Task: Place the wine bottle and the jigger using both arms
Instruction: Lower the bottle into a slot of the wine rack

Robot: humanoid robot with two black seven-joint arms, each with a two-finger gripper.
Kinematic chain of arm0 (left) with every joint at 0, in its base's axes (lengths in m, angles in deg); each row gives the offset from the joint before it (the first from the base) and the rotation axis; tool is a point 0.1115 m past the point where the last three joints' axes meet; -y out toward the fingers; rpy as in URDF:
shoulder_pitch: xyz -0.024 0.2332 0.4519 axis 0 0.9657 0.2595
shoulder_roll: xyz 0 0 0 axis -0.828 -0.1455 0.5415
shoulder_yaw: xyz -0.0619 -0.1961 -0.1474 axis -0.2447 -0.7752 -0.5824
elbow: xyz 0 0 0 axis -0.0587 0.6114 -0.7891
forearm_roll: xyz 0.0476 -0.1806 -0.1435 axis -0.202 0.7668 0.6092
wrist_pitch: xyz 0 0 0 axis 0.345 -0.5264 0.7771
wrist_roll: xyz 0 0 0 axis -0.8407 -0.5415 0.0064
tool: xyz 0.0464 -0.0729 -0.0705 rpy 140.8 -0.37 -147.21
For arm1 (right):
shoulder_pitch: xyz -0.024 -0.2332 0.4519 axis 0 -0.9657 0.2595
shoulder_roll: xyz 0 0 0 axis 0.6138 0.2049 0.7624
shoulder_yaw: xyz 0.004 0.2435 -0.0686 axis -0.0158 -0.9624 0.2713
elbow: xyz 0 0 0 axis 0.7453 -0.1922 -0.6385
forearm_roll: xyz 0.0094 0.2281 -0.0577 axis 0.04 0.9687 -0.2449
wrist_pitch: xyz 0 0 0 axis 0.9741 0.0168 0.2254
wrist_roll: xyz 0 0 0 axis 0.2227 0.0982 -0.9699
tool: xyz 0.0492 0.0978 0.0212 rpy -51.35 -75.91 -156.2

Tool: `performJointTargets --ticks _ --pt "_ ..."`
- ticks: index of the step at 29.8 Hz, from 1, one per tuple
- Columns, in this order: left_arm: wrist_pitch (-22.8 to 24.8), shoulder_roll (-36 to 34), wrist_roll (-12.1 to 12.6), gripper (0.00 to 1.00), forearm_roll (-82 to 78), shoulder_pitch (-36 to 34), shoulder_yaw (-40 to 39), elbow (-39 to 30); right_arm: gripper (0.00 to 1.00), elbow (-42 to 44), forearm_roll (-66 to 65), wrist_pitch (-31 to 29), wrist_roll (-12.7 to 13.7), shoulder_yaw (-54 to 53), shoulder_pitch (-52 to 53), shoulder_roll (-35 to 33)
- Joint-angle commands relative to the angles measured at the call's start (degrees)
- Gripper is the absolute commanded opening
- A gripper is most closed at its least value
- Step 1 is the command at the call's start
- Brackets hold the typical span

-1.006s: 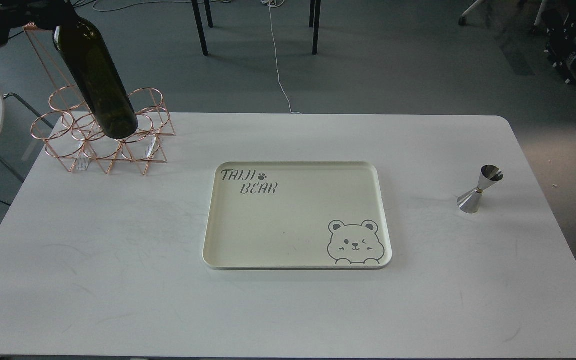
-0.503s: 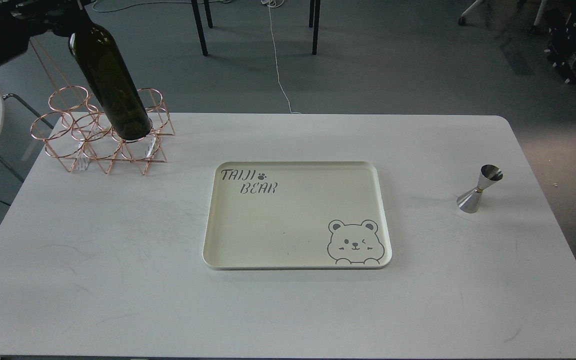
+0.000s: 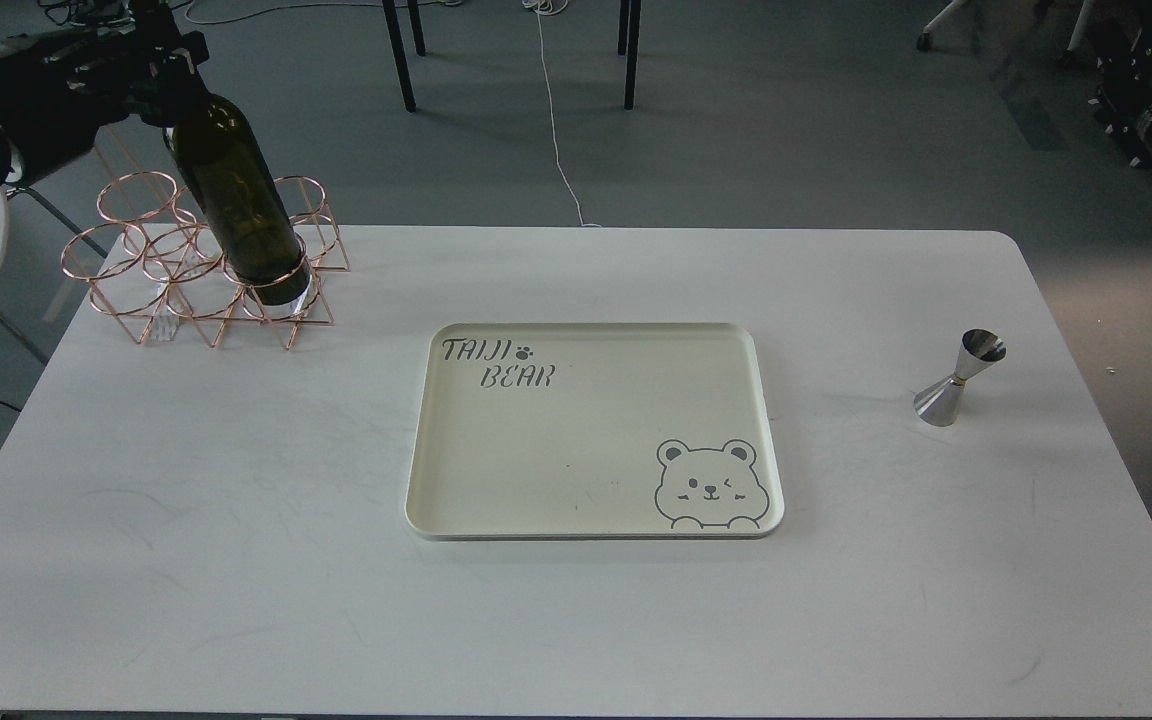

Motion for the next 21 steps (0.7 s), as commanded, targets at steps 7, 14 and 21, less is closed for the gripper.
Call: performJointTargets --ticks 7,14,21 --pt "-0.78 2.08 -0.11 0.28 0.84 0.28 2.75 1.18 0.97 0.00 0.00 0.00 0.00 0.00 0.00 0.00" --pt "-3.60 3.84 -0.46 0.42 0.93 0.37 4.25 4.35 0.97 0.00 0.00 0.00 0.00 0.00 -0.09 0.00" --pt "-3.60 3.84 -0.29 0.70 2.50 0.72 4.25 4.44 0.97 0.00 0.00 0.00 0.00 0.00 -0.35 0.00"
